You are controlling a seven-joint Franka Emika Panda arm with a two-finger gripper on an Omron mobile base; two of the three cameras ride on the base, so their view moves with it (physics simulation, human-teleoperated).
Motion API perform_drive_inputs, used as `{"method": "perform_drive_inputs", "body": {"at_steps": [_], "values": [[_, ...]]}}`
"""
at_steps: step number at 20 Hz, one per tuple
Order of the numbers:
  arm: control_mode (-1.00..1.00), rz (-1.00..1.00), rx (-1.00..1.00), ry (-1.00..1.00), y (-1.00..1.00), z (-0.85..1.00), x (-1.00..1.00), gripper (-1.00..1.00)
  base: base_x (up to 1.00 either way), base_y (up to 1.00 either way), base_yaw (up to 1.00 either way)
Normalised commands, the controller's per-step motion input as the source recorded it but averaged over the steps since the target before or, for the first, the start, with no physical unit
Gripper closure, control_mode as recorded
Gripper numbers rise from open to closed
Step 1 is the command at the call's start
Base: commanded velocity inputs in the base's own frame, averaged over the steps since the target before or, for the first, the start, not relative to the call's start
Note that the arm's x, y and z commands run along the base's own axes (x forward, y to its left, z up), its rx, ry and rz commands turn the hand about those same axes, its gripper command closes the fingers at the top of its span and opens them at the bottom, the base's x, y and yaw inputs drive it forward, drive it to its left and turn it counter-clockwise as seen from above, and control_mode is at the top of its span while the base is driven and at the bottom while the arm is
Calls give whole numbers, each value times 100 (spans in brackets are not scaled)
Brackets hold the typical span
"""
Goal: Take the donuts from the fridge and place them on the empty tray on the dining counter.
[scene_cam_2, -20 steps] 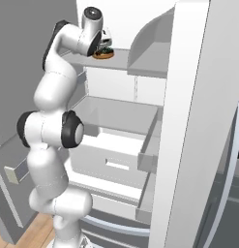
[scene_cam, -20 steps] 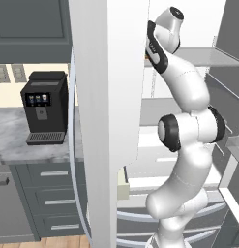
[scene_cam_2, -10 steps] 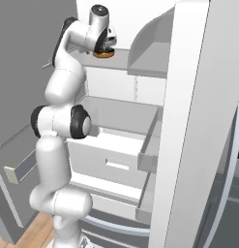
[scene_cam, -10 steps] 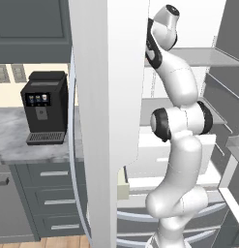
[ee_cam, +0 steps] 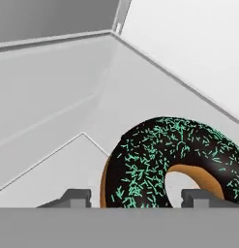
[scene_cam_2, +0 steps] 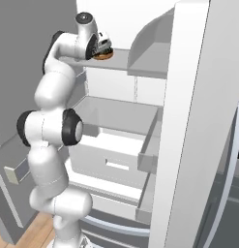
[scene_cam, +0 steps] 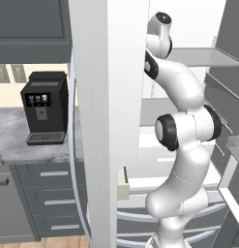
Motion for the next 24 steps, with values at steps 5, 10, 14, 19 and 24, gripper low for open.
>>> {"method": "perform_drive_inputs", "body": {"at_steps": [5,10,14,19,24], "values": [[-100,-2,2,-8,-61,33,-100,100,0,0,0],[-100,0,0,28,-29,100,-100,100,0,0,0],[-100,0,0,26,-56,100,-100,100,0,0,0],[-100,0,0,35,-63,100,-100,100,0,0,0],[-100,2,-9,24,-15,31,-100,100,0,0,0]]}}
